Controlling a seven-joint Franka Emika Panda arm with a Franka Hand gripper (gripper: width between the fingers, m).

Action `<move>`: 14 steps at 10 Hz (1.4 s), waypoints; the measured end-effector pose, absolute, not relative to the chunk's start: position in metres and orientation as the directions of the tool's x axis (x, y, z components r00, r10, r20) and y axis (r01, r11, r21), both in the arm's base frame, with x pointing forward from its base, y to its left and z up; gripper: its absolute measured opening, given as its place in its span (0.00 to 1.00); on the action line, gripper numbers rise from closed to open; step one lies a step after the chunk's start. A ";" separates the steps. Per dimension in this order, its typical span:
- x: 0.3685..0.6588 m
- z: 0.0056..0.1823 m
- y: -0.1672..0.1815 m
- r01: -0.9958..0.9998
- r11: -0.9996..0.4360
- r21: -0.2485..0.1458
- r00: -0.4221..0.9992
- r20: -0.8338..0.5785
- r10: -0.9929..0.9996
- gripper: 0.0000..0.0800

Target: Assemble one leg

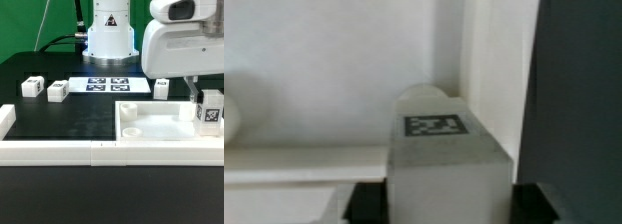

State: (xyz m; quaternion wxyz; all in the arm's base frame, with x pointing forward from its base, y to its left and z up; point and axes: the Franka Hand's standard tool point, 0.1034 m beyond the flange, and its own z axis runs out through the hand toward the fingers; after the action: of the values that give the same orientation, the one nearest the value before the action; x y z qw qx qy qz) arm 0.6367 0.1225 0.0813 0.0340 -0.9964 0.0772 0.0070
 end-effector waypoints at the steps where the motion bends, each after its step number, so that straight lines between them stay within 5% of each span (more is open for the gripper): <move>1: 0.637 0.081 0.122 -0.288 -0.955 -0.066 0.958 -0.026 -0.287 0.37; 7: 0.637 0.081 0.122 -0.845 -0.528 -0.081 0.532 -0.031 -0.846 0.37; 10: 0.637 0.081 0.121 -0.928 -0.364 -0.074 0.368 -0.060 -0.928 0.37; 12: 0.637 0.081 0.124 -0.950 -0.303 -0.072 0.308 -0.073 -0.949 0.46; 13: 0.637 0.081 0.124 -0.946 -0.317 -0.073 0.322 -0.072 -0.944 0.68; 14: 0.637 0.081 0.124 -0.928 -0.363 -0.077 0.369 -0.069 -0.927 0.68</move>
Offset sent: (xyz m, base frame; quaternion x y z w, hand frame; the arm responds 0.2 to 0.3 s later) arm -0.0035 -0.0017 -0.0042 -0.0106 0.0045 0.3022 0.9532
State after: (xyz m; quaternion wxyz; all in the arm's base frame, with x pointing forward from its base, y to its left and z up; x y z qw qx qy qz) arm 0.6369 0.1239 0.0806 0.0511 -0.8256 0.5618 0.0068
